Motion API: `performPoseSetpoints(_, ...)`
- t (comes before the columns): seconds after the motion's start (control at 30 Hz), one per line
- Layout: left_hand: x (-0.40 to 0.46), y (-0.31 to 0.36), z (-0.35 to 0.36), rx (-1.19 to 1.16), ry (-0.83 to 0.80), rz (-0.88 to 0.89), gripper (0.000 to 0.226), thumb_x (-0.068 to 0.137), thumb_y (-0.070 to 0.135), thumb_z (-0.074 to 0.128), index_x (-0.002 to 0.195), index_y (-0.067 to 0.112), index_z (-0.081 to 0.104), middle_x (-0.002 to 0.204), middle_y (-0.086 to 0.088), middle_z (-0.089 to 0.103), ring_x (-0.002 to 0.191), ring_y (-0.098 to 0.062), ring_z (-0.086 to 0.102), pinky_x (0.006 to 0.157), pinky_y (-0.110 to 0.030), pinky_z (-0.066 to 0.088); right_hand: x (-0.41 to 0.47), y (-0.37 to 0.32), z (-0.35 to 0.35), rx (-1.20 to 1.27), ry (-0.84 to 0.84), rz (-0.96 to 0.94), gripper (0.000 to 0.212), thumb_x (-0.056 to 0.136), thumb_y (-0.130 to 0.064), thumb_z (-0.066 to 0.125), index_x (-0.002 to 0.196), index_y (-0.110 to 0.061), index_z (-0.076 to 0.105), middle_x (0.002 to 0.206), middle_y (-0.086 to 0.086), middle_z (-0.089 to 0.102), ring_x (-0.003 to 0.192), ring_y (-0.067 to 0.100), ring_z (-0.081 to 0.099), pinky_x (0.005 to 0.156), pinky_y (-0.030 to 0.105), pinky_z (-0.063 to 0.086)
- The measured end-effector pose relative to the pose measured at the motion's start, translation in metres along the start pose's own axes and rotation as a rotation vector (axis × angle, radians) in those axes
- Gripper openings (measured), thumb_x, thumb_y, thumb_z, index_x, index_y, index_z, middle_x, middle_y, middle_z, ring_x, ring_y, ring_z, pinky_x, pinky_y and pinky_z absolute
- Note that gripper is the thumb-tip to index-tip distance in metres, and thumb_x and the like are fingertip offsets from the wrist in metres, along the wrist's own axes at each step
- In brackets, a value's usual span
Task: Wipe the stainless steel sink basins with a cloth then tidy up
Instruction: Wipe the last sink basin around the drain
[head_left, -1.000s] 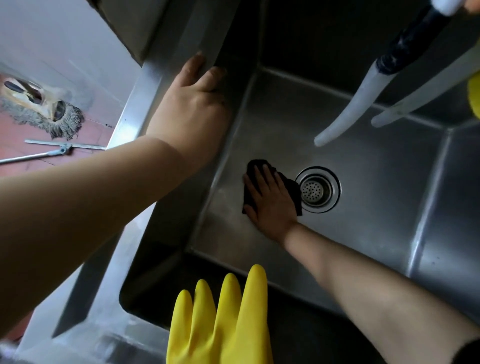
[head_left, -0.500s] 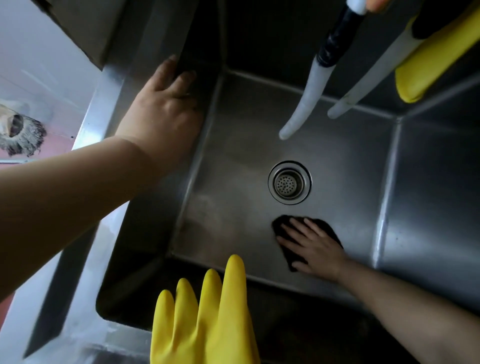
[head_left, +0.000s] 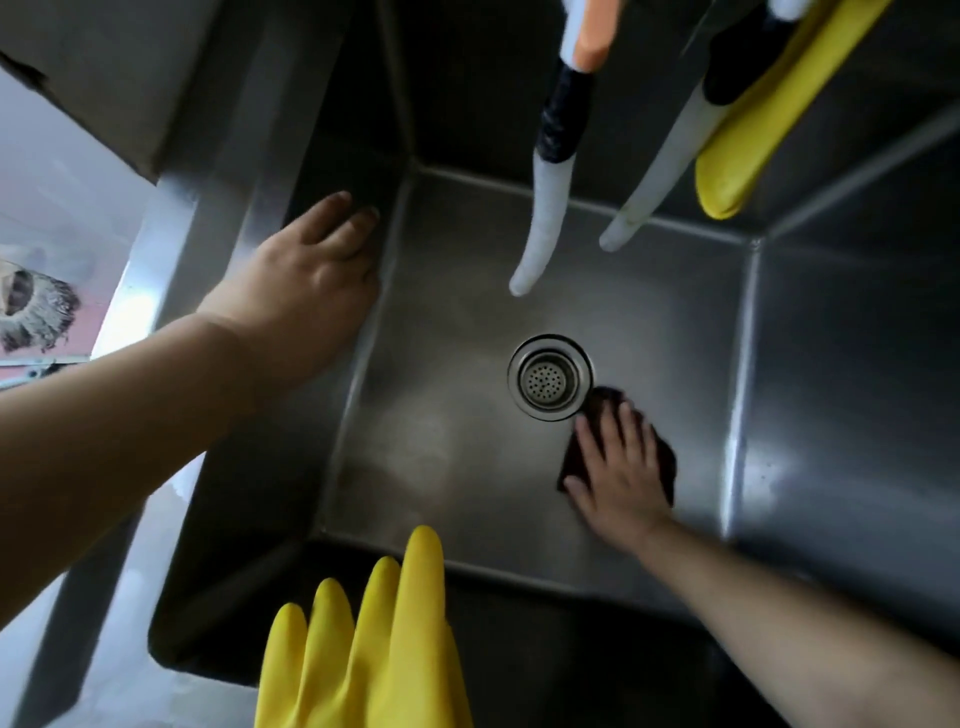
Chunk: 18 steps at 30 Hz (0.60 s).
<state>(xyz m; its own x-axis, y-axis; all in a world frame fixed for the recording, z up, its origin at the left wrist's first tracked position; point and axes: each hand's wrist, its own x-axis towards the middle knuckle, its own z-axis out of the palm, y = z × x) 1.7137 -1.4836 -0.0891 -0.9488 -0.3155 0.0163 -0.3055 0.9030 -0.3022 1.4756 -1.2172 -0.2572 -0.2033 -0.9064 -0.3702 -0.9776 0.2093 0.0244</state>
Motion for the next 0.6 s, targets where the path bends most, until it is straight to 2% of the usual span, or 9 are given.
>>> performPoseSetpoints(0.07,0.002,0.004,0.007,0.009,0.008,0.039,0.024,0.079,-0.005,0.048,0.089,-0.003,0.07,0.105,-0.025,0.067,0.122,-0.039,0.051,0.108,-0.054,0.034,-0.035,-0.011,0.006,-0.06,-0.065,-0.176,0.089,0.064,-0.055,0.074,0.138,-0.013,0.047,0.143,0.023,0.042,0.135,0.045,0.03,0.11,0.059,0.019)
performPoseSetpoints(0.17,0.012,0.027,0.016,-0.066,-0.069,-0.026,0.021,0.074,0.005,0.055,0.085,0.003,0.072,0.099,-0.02,0.069,0.119,-0.037,0.053,0.104,-0.048,0.039,-0.057,0.002,0.016,-0.151,-0.081,-0.304,0.088,0.06,-0.063,0.072,0.135,-0.021,0.051,0.14,0.014,0.048,0.133,0.035,0.028,0.104,0.051,0.016)
performPoseSetpoints(0.27,0.024,0.07,0.033,-0.272,-0.145,-0.038,0.021,0.058,0.011,0.063,0.075,0.004,0.073,0.083,-0.017,0.071,0.093,-0.034,0.068,0.077,-0.04,0.055,-0.048,0.023,0.019,-0.154,-0.038,-0.301,0.088,0.063,-0.066,0.069,0.138,-0.026,0.047,0.143,0.009,0.046,0.138,0.034,0.029,0.105,0.051,0.016)
performPoseSetpoints(0.33,0.028,0.095,0.053,-0.356,-0.143,-0.068,0.032,0.063,0.017,0.064,0.09,0.004,0.073,0.097,-0.019,0.07,0.097,-0.032,0.067,0.079,-0.038,0.056,-0.035,0.03,0.019,-0.075,-0.011,-0.18,0.09,0.065,-0.064,0.069,0.141,-0.027,0.042,0.146,0.01,0.042,0.14,0.032,0.024,0.107,0.052,0.014)
performPoseSetpoints(0.37,0.028,0.107,0.063,-0.362,-0.247,-0.093,0.045,0.074,0.023,0.063,0.116,0.006,0.065,0.122,-0.02,0.06,0.117,-0.03,0.057,0.093,-0.041,0.049,-0.028,0.033,0.02,-0.034,0.004,-0.102,0.089,0.066,-0.064,0.067,0.142,-0.026,0.039,0.148,0.01,0.039,0.14,0.032,0.022,0.109,0.052,0.013)
performPoseSetpoints(0.4,0.026,0.117,0.075,-0.376,-0.431,-0.099,0.066,0.081,0.033,0.06,0.14,0.01,0.042,0.147,-0.018,0.037,0.136,-0.028,0.037,0.107,-0.043,0.034,-0.018,0.037,0.02,-0.003,0.025,-0.029,0.087,0.069,-0.064,0.062,0.144,-0.026,0.037,0.149,0.011,0.038,0.141,0.032,0.021,0.111,0.053,0.013)
performPoseSetpoints(0.43,0.024,0.124,0.085,-0.366,-0.614,-0.092,0.083,0.084,0.042,0.056,0.15,0.014,0.016,0.158,-0.014,0.012,0.144,-0.027,0.015,0.113,-0.046,0.02,-0.007,0.041,0.019,0.019,0.05,0.037,0.084,0.072,-0.063,0.055,0.144,-0.026,0.036,0.149,0.012,0.037,0.141,0.033,0.022,0.112,0.053,0.013)
performPoseSetpoints(0.5,0.023,0.132,0.103,-0.323,-0.74,-0.07,0.099,0.084,0.048,0.054,0.149,0.015,-0.011,0.158,-0.013,-0.013,0.146,-0.031,-0.005,0.115,-0.051,0.006,0.019,0.05,0.015,0.061,0.105,0.162,0.078,0.077,-0.062,0.044,0.145,-0.025,0.036,0.149,0.013,0.037,0.141,0.036,0.023,0.113,0.052,0.013)
performPoseSetpoints(0.6,0.028,0.138,0.116,-0.259,-0.762,-0.039,0.108,0.082,0.047,0.058,0.146,0.006,-0.02,0.153,-0.025,-0.019,0.143,-0.041,-0.009,0.114,-0.053,-0.005,0.065,0.062,0.003,0.128,0.193,0.314,0.075,0.08,-0.059,0.037,0.145,-0.022,0.036,0.149,0.015,0.036,0.141,0.036,0.023,0.114,0.051,0.014)
